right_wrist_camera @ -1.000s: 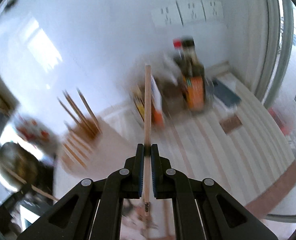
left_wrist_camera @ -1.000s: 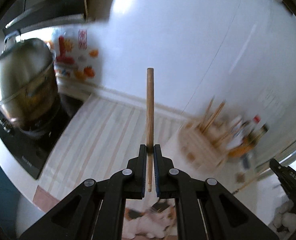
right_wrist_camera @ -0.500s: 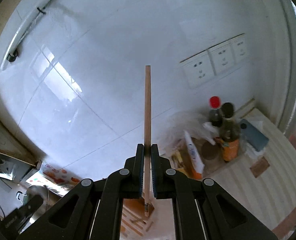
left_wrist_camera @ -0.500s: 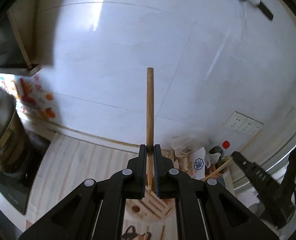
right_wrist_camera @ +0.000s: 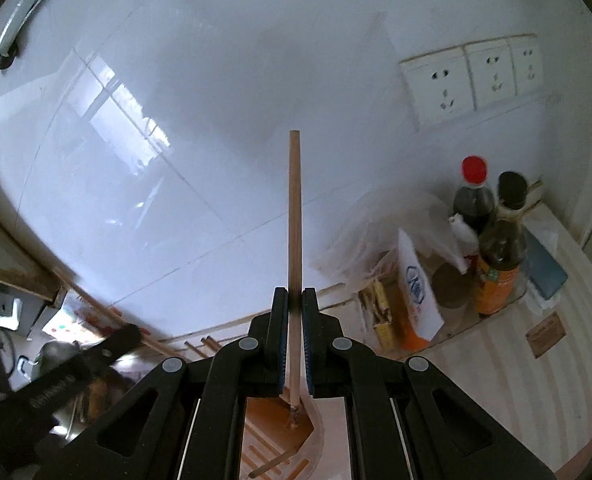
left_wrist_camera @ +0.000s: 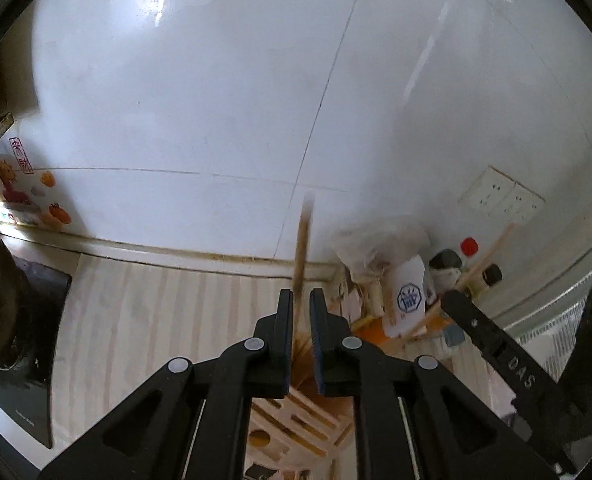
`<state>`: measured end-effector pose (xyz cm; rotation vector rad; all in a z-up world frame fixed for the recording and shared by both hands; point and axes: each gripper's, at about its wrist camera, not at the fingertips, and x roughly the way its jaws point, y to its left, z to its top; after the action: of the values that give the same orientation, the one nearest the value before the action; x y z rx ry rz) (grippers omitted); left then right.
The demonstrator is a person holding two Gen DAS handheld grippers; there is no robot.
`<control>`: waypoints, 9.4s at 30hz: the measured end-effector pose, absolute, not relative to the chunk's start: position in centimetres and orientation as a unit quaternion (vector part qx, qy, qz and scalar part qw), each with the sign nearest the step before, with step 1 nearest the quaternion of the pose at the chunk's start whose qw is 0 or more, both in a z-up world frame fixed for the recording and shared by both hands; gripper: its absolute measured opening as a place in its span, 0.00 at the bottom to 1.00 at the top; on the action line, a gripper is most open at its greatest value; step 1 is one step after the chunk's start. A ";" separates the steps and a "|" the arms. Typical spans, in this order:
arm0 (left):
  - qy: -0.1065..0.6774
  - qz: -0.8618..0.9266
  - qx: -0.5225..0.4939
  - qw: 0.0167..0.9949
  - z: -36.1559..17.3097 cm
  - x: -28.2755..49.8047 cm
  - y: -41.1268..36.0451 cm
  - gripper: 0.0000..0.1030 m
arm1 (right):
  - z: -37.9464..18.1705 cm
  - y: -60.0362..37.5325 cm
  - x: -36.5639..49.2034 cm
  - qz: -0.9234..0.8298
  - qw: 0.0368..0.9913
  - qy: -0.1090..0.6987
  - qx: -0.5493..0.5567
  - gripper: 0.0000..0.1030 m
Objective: Organize utensils
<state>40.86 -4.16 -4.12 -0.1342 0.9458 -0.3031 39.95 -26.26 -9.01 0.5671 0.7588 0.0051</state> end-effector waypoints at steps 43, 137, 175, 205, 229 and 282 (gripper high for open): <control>0.637 0.003 0.088 0.766 -32.1 22.9 -0.3 1.00 | -35.6 -20.0 23.7 -0.060 0.738 0.665 0.102 0.45; 0.605 -0.030 0.013 0.795 -28.4 24.2 2.7 0.01 | -31.9 -16.8 26.1 -0.017 0.772 0.631 0.080 0.07; 0.595 -0.058 -0.011 0.802 -29.3 23.4 4.2 0.04 | -30.0 -20.5 24.6 -0.032 0.780 0.615 0.114 0.07; 0.413 -0.034 -0.060 0.908 -8.1 27.0 5.4 0.03 | -13.7 -25.2 26.0 -0.034 0.879 0.434 0.194 0.06; 0.409 -0.124 -0.043 0.903 -0.2 39.1 -4.7 0.04 | -4.2 -26.3 36.9 -0.004 0.910 0.358 0.207 0.06; 0.343 -0.012 0.033 0.939 -1.4 19.5 1.7 1.00 | -3.6 -19.1 22.2 -0.081 0.929 0.357 0.048 1.00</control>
<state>19.49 1.74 -1.39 0.0670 0.7013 -0.0239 22.17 -19.07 -3.63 0.0984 0.7310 -0.1652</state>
